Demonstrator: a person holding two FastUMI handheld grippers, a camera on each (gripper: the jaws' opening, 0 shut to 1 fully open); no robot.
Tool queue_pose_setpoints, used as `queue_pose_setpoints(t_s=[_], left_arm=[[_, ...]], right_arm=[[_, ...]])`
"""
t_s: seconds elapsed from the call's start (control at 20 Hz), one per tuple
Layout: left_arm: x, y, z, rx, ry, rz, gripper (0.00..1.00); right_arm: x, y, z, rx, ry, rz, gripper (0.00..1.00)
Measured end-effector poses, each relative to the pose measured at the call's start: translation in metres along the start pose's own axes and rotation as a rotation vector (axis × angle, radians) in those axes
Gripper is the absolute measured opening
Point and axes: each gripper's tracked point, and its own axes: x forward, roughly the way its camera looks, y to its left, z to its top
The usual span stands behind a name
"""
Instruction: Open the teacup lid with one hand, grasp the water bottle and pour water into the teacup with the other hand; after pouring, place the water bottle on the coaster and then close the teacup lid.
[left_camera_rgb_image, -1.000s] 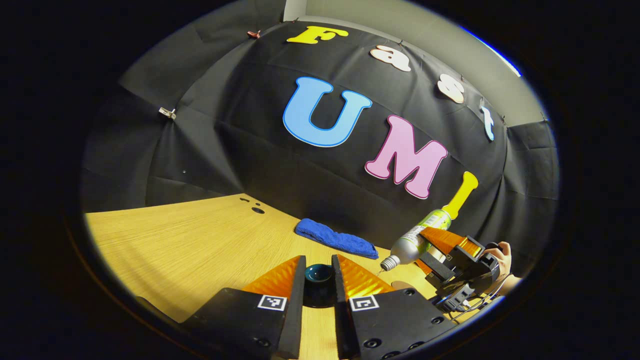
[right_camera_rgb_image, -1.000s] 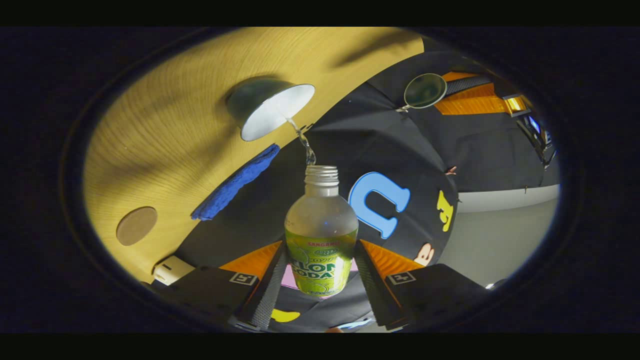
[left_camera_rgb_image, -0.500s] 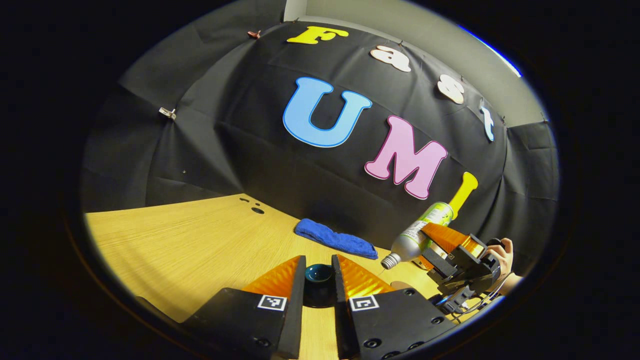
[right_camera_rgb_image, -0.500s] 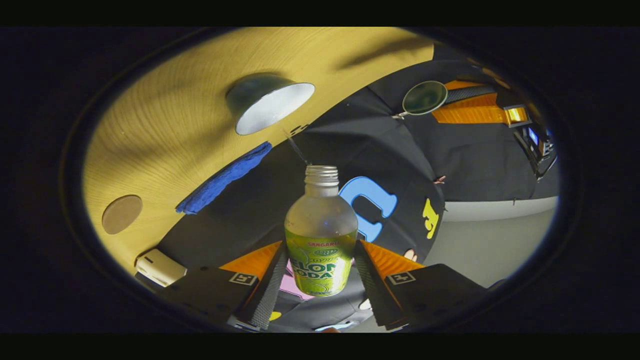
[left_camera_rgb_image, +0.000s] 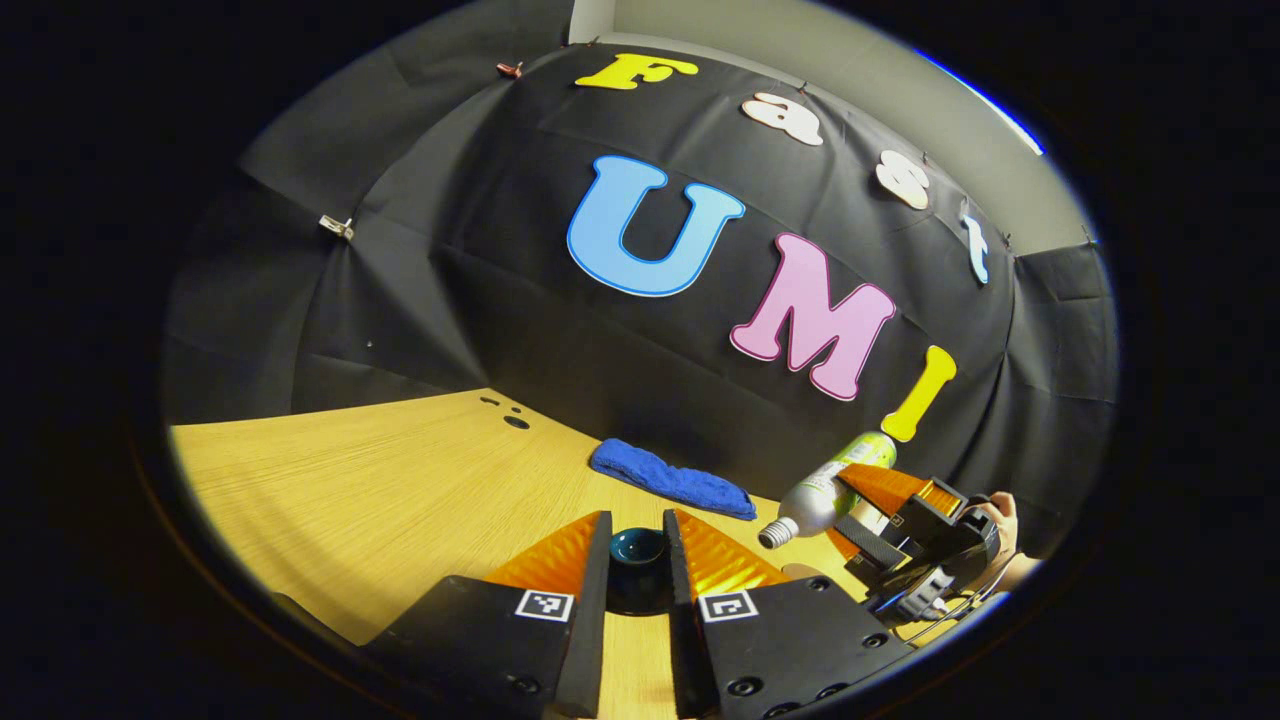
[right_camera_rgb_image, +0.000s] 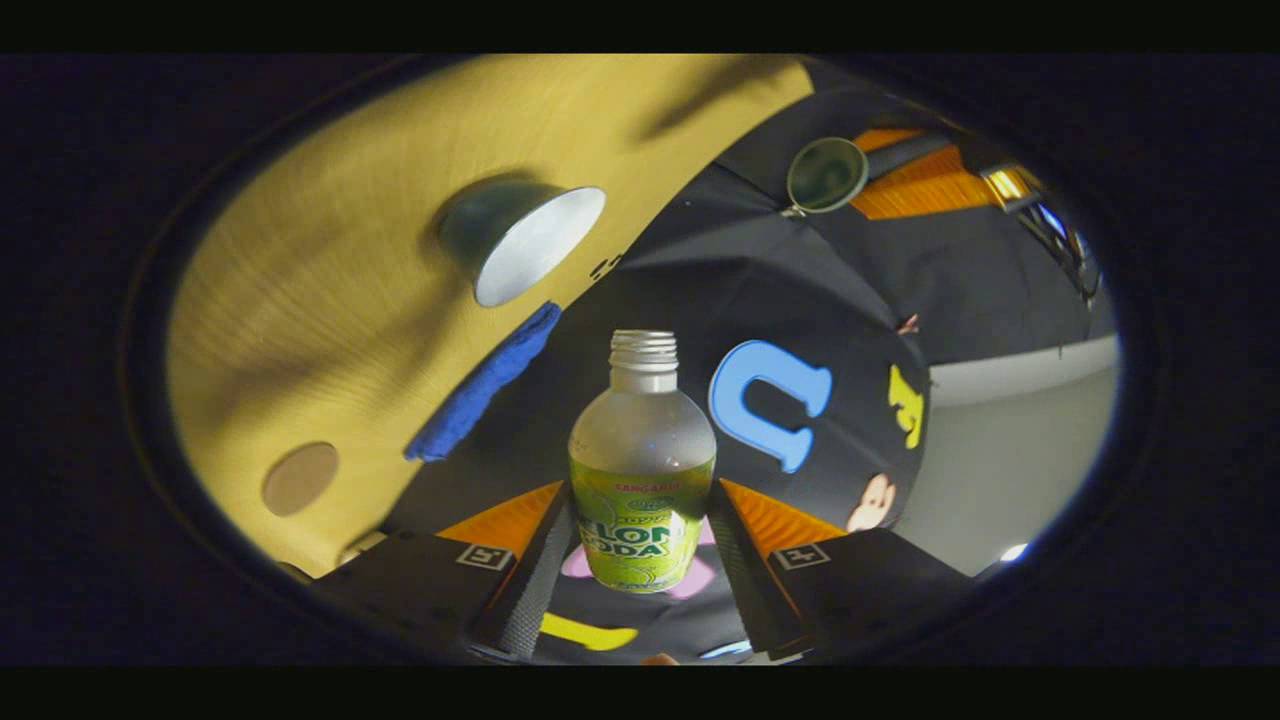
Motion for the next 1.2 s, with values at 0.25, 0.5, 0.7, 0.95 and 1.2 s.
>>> queue_pose_setpoints(t_s=[0.25, 0.5, 0.7, 0.95, 1.2], left_arm=[[0.001, -0.001, -0.002, 0.005, 0.006, 0.003, 0.31], [0.002, -0.006, -0.006, 0.020, 0.013, -0.001, 0.31], [0.004, -0.007, -0.010, 0.027, 0.020, 0.002, 0.31], [0.006, -0.007, -0.013, 0.029, 0.030, 0.005, 0.31], [0.007, -0.007, -0.015, 0.034, 0.031, 0.003, 0.31]], right_arm=[[-0.020, 0.025, 0.017, 0.325, 0.018, 0.111, 0.79], [-0.021, 0.030, 0.020, 0.682, 0.047, 0.228, 0.79], [-0.024, 0.035, 0.029, 1.053, 0.047, 0.292, 0.79], [-0.030, 0.026, 0.024, 1.484, 0.057, 0.323, 0.80], [-0.012, 0.038, -0.008, 1.755, 0.160, 0.242, 0.79]])
